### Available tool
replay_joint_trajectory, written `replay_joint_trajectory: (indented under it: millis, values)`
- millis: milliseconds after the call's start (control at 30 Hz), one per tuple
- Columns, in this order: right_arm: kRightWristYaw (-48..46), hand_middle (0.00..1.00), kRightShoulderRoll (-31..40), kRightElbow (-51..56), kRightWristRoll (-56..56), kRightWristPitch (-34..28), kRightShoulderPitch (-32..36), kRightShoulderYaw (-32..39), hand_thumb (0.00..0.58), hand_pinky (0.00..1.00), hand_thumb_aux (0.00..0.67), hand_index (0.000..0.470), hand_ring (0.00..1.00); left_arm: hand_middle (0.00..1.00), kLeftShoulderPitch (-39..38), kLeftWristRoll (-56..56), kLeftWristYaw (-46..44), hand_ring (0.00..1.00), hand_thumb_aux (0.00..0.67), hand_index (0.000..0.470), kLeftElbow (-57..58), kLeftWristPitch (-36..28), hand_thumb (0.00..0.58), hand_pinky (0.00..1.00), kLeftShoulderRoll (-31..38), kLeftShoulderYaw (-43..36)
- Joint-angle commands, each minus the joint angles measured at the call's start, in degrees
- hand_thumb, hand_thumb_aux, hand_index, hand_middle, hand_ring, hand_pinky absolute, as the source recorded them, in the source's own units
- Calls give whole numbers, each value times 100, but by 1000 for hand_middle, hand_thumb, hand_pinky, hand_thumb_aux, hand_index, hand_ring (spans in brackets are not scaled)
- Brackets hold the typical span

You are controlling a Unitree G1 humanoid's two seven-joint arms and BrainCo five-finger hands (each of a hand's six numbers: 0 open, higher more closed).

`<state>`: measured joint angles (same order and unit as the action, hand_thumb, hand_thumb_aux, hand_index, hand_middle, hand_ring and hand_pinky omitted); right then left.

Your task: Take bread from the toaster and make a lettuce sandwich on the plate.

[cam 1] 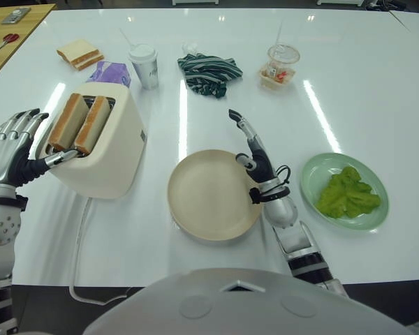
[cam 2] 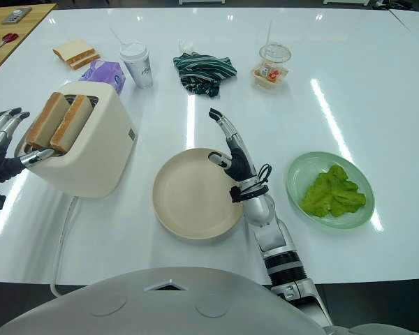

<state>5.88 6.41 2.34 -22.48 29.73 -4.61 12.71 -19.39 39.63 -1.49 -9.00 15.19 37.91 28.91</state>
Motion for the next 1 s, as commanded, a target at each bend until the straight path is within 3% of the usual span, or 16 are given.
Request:
replay_joint_trajectory:
  millis: [33, 1000]
  values:
    - [-8, 0, 0, -19, 44, -50, -1, -15, 0, 0, 0, 0, 0, 0, -4, 174, 137, 0, 0, 0, 75, -137, 0, 0, 175, -60]
    - [-40, 0, 25, -47, 71, -41, -45, -13, 0, 0, 0, 0, 0, 0, 91, 243, 586, 0, 0, 0, 241, -638, 0, 0, 366, -872]
